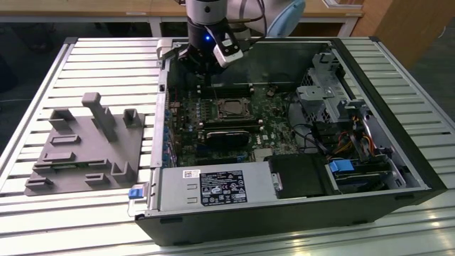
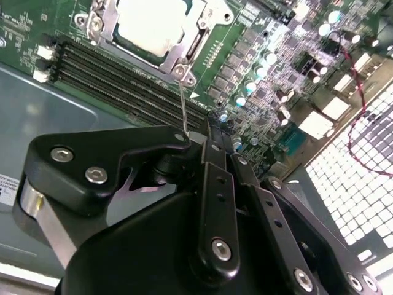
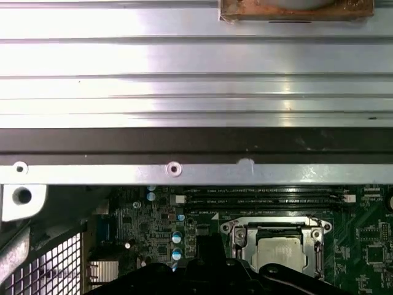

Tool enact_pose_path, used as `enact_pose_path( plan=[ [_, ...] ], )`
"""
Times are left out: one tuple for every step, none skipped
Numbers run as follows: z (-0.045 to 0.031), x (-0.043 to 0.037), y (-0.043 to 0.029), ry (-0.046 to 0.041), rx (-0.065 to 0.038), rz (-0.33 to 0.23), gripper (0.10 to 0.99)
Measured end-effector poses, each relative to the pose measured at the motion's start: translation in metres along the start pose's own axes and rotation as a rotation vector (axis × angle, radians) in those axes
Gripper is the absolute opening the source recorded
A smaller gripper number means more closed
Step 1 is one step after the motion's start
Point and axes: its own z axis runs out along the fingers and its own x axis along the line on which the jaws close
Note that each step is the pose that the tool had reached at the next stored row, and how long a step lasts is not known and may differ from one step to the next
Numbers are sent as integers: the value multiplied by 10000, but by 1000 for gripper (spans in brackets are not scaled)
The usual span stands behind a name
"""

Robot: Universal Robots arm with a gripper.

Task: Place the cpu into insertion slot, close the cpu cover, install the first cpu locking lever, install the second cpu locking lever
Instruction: 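Install the first cpu locking lever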

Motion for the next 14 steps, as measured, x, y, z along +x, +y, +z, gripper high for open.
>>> enact_pose_path(
  plan=[
    [3, 0, 4, -1, -1, 0, 122],
    [6, -4, 9, -1, -1, -1, 122],
    [8, -12, 13, 1, 0, -2, 122],
    [11, -22, 16, 0, -1, -1, 122],
    [13, -32, 18, 1, 0, 0, 122],
    [15, -40, 19, -1, -1, -1, 122],
    [17, -44, 19, -1, -1, -1, 122],
    [17, -44, 18, 1, 0, 0, 122],
    [19, -48, 19, -1, -1, 0, 122],
    [20, -49, 19, 0, 0, 0, 122],
    [22, -51, 19, 0, 0, 0, 122],
    [23, -55, 19, 0, 0, -1, 122],
    [25, -59, 19, -1, -1, -1, 122],
    [27, -65, 19, -1, -1, -1, 122]
  ],
)
